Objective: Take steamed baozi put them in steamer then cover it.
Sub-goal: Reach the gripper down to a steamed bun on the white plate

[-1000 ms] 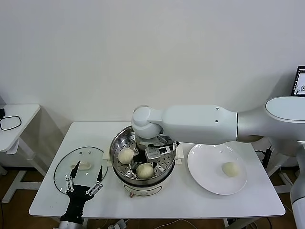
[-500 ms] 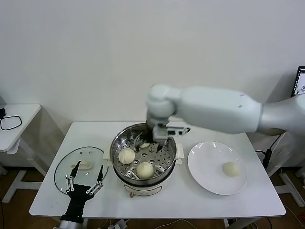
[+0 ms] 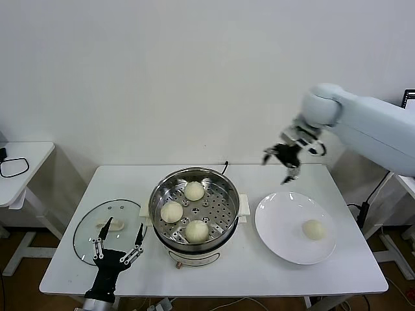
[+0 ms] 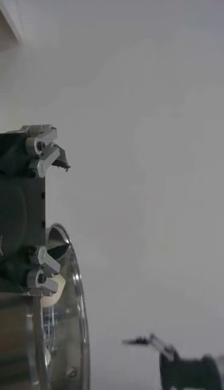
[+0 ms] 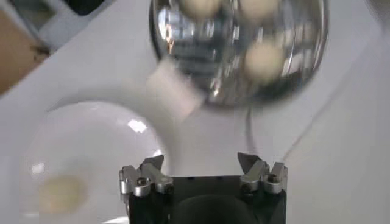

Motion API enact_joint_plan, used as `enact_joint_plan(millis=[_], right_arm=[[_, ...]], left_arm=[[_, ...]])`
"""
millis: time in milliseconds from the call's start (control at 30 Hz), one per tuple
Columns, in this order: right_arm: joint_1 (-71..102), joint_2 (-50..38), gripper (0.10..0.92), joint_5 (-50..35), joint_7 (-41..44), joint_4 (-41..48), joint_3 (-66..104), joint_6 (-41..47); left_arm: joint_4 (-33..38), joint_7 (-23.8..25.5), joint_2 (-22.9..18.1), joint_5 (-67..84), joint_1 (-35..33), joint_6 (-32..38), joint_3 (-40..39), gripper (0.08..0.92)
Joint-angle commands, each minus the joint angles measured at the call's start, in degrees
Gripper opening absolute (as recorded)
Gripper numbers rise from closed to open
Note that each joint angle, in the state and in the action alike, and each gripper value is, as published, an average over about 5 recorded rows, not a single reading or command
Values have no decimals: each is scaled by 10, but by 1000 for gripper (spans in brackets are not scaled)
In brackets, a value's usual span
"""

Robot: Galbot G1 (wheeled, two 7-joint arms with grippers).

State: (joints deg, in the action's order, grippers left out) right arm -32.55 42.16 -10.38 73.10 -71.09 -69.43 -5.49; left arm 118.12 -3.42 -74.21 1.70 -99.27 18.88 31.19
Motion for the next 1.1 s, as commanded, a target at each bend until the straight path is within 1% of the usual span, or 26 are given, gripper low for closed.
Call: enact_joint_plan(millis=[33,200,500,1100], right_arm=[[109,-105,823,-10,-16,64,-12,69],[170,-100,823,13,-43,77,16,65],[231,-71,823,31,-74,97,55,65],[272,-45,823,63,-96,122,92,65]], left_arm=[[-1,0,-1,-1,-1,0,0,823],[0,1,0,-2,1,-3,2,823],[-2,1,0,-2,2,-5,5,823],[-3,1,6,-2,3,-2,12,823]])
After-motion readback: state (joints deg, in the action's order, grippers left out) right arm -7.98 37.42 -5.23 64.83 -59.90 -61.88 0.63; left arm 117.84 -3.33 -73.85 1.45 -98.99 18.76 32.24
